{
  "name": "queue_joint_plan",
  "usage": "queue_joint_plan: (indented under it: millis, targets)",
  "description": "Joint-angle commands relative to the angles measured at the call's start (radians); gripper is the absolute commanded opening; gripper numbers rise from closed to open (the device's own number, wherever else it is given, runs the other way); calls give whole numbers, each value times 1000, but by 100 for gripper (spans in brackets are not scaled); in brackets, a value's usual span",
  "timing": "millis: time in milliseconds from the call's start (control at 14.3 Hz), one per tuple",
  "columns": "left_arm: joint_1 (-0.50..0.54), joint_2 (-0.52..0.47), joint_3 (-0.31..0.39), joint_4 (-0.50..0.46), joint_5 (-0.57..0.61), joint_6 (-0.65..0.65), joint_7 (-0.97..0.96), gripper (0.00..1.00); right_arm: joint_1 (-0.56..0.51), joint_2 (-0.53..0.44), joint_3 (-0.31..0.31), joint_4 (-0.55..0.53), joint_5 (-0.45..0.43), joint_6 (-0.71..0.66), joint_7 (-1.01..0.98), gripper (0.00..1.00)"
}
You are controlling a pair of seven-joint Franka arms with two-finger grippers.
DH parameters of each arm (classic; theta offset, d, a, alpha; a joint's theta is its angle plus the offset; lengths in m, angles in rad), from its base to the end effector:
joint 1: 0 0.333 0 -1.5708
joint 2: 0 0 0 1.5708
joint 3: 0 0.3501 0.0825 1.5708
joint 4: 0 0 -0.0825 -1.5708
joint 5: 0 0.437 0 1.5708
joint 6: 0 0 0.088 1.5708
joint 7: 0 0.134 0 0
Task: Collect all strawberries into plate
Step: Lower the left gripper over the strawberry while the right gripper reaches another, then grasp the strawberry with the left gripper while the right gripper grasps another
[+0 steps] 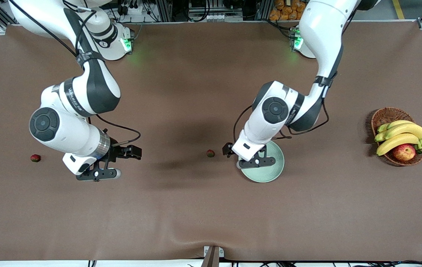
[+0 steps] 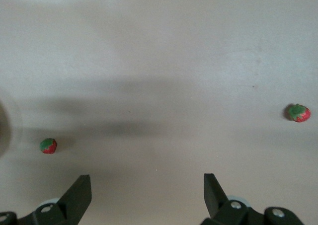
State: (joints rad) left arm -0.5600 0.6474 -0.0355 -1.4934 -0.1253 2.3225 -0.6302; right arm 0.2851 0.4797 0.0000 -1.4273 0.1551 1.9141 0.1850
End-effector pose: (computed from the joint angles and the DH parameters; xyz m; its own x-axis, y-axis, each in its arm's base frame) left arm 0.6625 -0.4490 0.2809 0.9896 0.1274 0.0666 0.1114 -0.9724 0.2051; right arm 0.7288 0.2291 0.4069 0.9985 0.0500 -0.0236 0.0461 -0.9885 -0.1440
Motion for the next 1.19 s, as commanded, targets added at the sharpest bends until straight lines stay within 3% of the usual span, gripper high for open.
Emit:
queue_joint_plan:
  millis: [0,631,982,1122]
  targets:
    - [-34,61,9,33,-13,82,-10,100,-27,-50,15,-38,-22,-33,-6,100]
    - [-142,184,14,33,-2,267,6,100,-148,-61,15,-39,-45,-83,-122,100]
    - [-162,204,16,33,22,276,12,78,-165,-49,15,-38,-54,-79,-156,100]
    - [-166,222,14,33,50,313,12,79,-170,-47,15,-30,-78,-76,-159,100]
